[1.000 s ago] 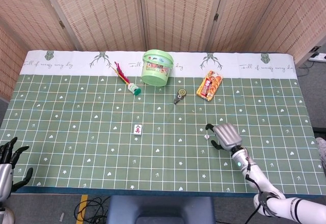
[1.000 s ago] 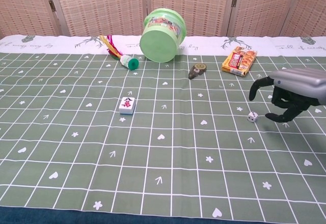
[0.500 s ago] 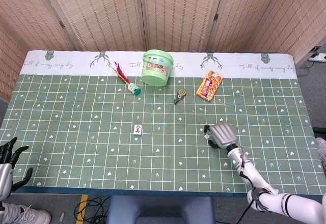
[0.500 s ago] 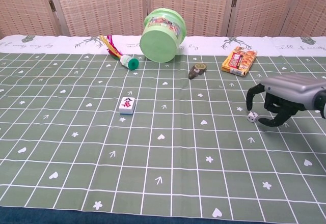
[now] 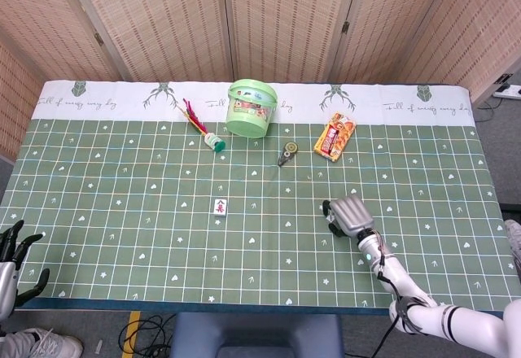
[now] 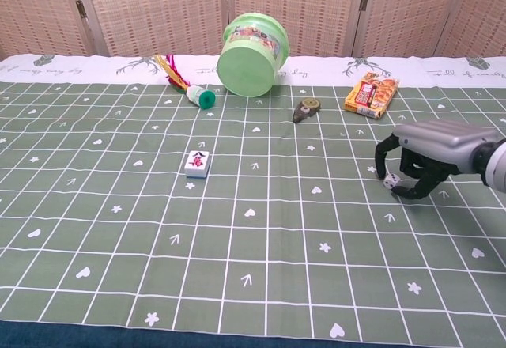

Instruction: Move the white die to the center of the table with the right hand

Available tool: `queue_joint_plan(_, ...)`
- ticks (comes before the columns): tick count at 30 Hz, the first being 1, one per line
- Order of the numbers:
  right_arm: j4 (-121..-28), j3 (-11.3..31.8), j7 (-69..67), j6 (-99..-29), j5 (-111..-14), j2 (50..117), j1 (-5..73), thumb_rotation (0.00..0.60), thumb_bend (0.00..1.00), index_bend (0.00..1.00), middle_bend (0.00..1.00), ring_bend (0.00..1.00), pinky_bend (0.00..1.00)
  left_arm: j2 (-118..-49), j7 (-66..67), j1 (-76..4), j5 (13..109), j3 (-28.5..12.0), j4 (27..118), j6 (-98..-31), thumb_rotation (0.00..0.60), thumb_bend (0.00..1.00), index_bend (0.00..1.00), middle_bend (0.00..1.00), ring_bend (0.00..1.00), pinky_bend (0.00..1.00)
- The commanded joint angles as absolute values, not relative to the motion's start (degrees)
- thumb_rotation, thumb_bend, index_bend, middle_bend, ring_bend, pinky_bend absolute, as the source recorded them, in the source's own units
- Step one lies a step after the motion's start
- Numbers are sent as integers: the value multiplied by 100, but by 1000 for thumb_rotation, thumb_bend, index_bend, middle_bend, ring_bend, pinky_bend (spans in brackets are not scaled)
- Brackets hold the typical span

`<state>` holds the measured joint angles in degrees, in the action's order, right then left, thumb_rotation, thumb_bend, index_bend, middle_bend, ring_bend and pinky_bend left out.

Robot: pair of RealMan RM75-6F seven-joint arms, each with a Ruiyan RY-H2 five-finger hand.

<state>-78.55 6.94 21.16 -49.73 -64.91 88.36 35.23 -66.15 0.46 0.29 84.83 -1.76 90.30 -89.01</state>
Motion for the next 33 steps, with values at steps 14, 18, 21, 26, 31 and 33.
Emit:
queue_joint_plan(14,-7794,662,1959,-5155,-6483,8793,3492,600,316,627,948,1000,959,-6638,30,27,8468,-175,8977,-8864,600,387,234,17,25,92)
queue_joint_plan(18,-8025,675,1896,-5319,-6572,8586,3429,600,318,659,948,1000,959,-6633,26,26,8474,-178,8985,-8867,600,386,234,17,25,92)
queue_joint_plan(21,-8309,792,1523,-5769,-6932,8436,3312,600,319,659,951,1000,960,-6634,27,31,8500,-169,8991,-8882,600,386,234,17,25,92)
queue_joint_plan(26,-8306,997,382,-7067,-8029,8402,3033,600,318,602,955,1000,959,-6618,43,30,8519,-169,9025,-8891,600,386,234,17,25,92)
queue_joint_plan(31,-8227,1075,-59,-7631,-8350,8332,2869,600,314,97,948,1000,959,-6599,40,31,8543,-173,9053,-8915,600,387,234,17,25,92)
queue_joint_plan(33,-8226,1062,-72,-7672,-8361,8294,2826,600,314,15,948,1000,959,-6594,42,29,8558,-163,9059,-8908,600,387,234,17,25,92)
